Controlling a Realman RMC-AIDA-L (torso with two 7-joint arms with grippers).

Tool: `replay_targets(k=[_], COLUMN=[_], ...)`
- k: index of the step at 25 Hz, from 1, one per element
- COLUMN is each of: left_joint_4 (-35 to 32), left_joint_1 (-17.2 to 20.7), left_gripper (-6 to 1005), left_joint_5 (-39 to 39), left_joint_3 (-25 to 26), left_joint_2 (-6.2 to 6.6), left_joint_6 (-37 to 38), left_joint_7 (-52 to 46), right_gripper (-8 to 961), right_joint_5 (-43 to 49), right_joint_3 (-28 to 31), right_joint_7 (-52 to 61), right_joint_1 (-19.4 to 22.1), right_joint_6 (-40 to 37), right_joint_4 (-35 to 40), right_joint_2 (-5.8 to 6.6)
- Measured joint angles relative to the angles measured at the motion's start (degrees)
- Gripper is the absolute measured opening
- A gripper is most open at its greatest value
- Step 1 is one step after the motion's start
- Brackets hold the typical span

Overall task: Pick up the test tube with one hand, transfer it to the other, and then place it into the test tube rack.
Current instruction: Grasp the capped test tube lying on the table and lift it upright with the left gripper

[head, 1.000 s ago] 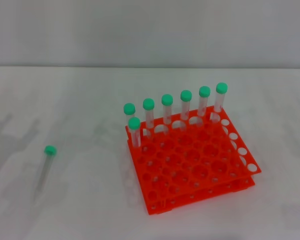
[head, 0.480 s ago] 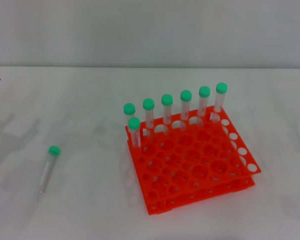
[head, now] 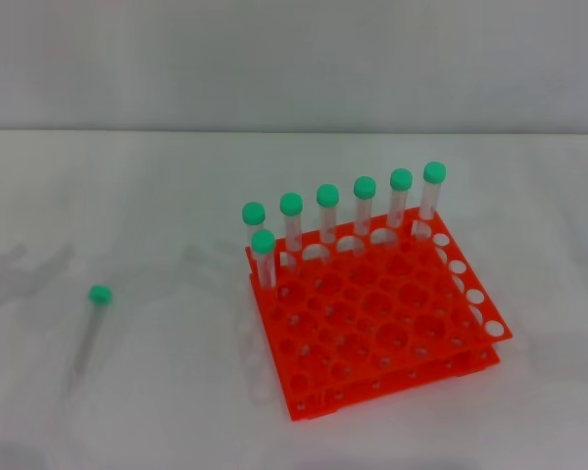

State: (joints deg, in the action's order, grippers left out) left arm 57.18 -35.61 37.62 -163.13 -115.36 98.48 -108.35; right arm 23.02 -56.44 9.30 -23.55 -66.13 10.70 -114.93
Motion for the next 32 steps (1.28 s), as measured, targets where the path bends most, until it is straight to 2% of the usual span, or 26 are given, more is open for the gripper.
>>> replay_targets(k=[2, 6, 8, 13, 17, 19, 22, 27, 29, 32], left_joint_4=[2.47, 5.0, 4.83, 4.63, 2.19, 0.26, -2.15, -5.87, -10.83, -14.18], left_joint_1=[-1.37, -5.71, -7.9, -12.49, -16.11, -18.26, -20.76, -22.76, -23.25, -23.65], left_gripper=[866, 857, 853, 842, 833, 829, 823, 812, 808, 801], left_joint_5=[-2.94, -13.08, -18.28, -30.5, -42.11, -48.19, -55.26, -59.36, -63.09, -65.86], left_joint_3=[-0.04, -0.08, -0.08, -0.16, -0.18, -0.18, -0.18, -0.18, -0.18, -0.18], left_joint_2=[0.67, 4.2, 6.38, 9.82, 11.58, 12.18, 12.44, 11.75, 11.2, 10.78], left_joint_6=[2.14, 6.45, 8.96, 13.55, 13.8, 13.77, 13.41, 11.9, 9.14, 6.34], left_joint_7=[-4.16, -13.41, -17.75, -24.62, -27.64, -28.85, -29.13, -28.99, -29.08, -29.4], right_gripper=[812, 812, 812, 812, 812, 812, 812, 811, 811, 811], right_joint_5=[0.0, 0.0, 0.0, 0.02, 0.0, 0.0, -0.01, 0.0, 0.0, 0.01], right_joint_3=[0.1, 1.33, 2.21, 3.03, 4.31, 5.23, 5.39, 5.38, 5.37, 5.37], right_joint_7=[-1.37, -2.15, -2.18, -2.98, -7.25, -8.77, -9.08, -9.12, -9.13, -9.14], right_joint_1=[-0.71, -1.04, -1.13, -1.39, -1.74, -1.81, -2.15, -2.46, -2.72, -2.55], right_joint_6=[1.87, 3.48, 3.61, 3.2, 3.15, 3.35, 3.45, 3.58, 3.6, 3.49], right_joint_4=[1.08, 3.25, 3.89, 4.83, 5.63, 6.1, 6.01, 5.23, 4.28, 4.23], right_joint_2=[0.14, 0.14, 0.12, 0.22, 0.12, -0.07, -0.07, -0.15, -0.14, -0.17])
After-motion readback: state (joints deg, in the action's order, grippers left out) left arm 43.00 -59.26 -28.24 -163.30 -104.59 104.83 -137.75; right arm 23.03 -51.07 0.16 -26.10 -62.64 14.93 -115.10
